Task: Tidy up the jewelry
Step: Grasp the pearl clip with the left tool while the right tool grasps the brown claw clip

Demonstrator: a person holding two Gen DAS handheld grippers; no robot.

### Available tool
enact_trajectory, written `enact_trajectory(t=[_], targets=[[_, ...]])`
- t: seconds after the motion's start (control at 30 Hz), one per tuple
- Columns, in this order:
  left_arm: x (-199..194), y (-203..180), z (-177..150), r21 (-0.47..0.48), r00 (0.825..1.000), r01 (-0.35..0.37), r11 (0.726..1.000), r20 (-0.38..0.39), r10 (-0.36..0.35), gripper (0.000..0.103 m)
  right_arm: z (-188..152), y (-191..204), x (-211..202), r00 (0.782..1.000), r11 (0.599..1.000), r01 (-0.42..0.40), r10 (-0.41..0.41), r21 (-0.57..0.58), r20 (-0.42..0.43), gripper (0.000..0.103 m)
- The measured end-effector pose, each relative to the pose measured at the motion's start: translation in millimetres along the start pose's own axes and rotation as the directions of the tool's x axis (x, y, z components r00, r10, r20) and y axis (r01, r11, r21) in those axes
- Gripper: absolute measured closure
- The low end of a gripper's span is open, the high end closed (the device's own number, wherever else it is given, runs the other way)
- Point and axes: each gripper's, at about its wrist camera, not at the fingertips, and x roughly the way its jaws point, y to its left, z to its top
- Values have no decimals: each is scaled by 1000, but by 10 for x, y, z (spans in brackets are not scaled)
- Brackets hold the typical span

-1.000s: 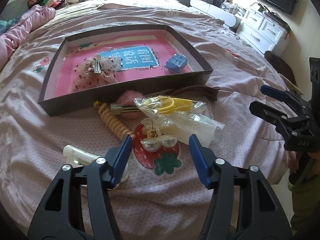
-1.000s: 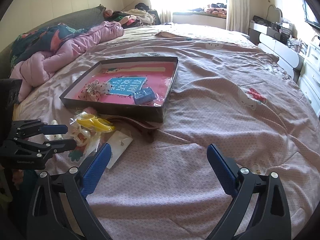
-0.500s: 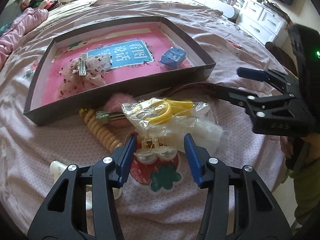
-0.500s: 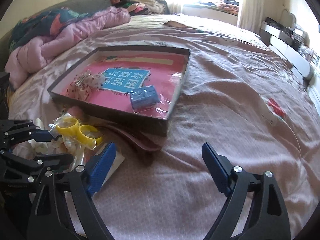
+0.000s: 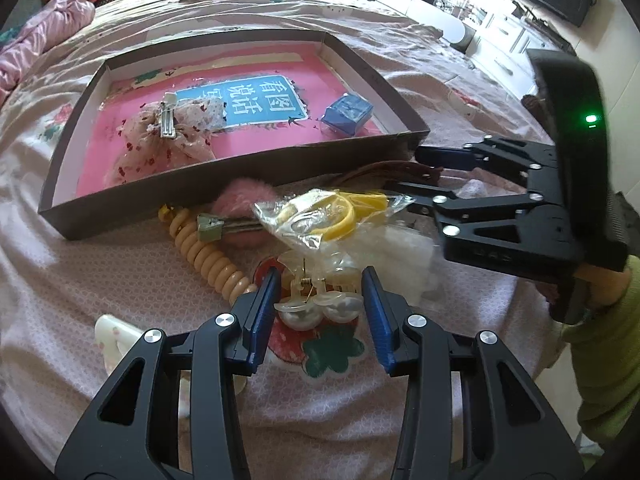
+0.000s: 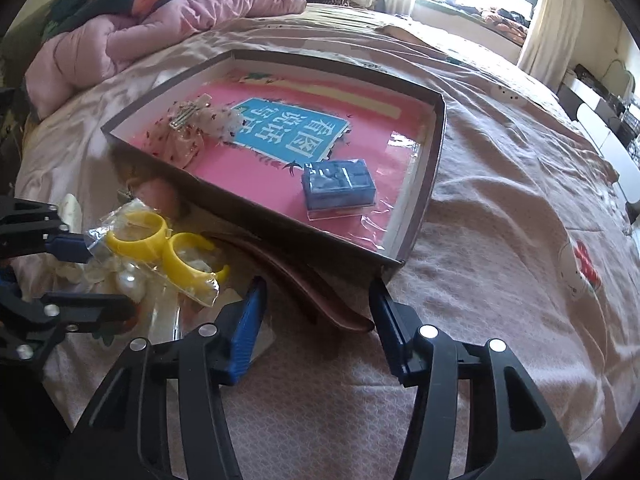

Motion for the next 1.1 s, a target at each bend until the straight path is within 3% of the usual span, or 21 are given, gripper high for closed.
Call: enact_trajectory(t=[0.2, 0.4, 0.87, 1.1], targets=[[-93, 1, -67, -6, 1000, 17, 1000, 13, -17, 70, -32, 63, 93, 1000, 1000, 9, -10, -18, -29, 72], [-188, 10, -70, -14, 999, 29, 999, 36, -29, 70, -190, 16, -50, 1000, 999, -26, 26, 29, -2, 78], [-407, 74, -87, -36, 996, 29, 999, 91, -25, 70, -835, -301, -559, 999, 973, -1, -6, 230, 31, 79], [-467, 104, -68, -48, 994, 26, 998, 106, -21, 70, -877, -413, -515, 1000, 958, 8, -8, 287, 1, 77]])
